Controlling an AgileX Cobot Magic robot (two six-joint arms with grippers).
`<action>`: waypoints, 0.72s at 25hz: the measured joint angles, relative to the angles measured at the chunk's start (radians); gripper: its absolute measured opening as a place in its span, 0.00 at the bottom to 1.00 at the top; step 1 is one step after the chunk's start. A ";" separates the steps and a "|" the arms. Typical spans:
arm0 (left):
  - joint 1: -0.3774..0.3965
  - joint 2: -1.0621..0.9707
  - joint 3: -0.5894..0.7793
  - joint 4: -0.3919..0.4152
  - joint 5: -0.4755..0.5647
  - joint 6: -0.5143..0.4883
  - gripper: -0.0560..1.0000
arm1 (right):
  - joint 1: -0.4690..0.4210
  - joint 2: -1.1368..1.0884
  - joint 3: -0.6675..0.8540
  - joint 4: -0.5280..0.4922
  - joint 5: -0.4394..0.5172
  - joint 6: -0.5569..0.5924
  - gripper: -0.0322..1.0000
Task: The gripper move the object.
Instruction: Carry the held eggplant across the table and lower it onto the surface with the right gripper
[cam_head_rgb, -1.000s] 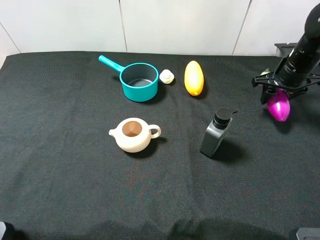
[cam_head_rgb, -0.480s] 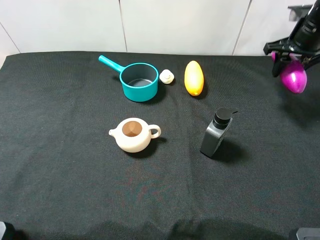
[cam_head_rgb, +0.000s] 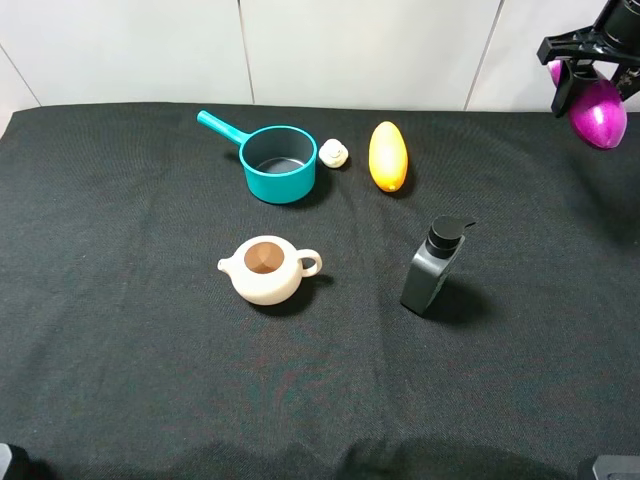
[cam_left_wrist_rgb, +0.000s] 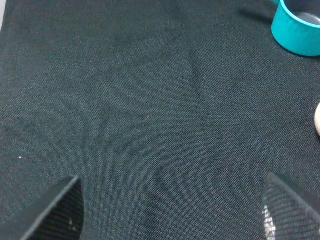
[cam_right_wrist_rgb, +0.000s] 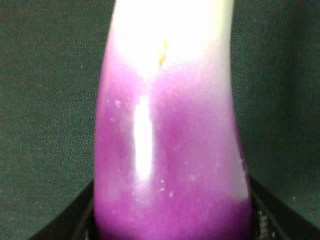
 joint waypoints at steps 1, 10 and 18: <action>0.000 0.000 0.000 0.000 0.000 0.000 0.78 | 0.006 0.000 0.000 0.000 0.001 0.000 0.41; 0.000 0.000 0.000 0.000 0.000 0.000 0.78 | 0.115 0.000 0.000 0.000 -0.001 0.000 0.41; 0.000 0.000 0.000 0.000 0.000 0.000 0.78 | 0.245 0.000 0.000 -0.005 -0.002 -0.007 0.41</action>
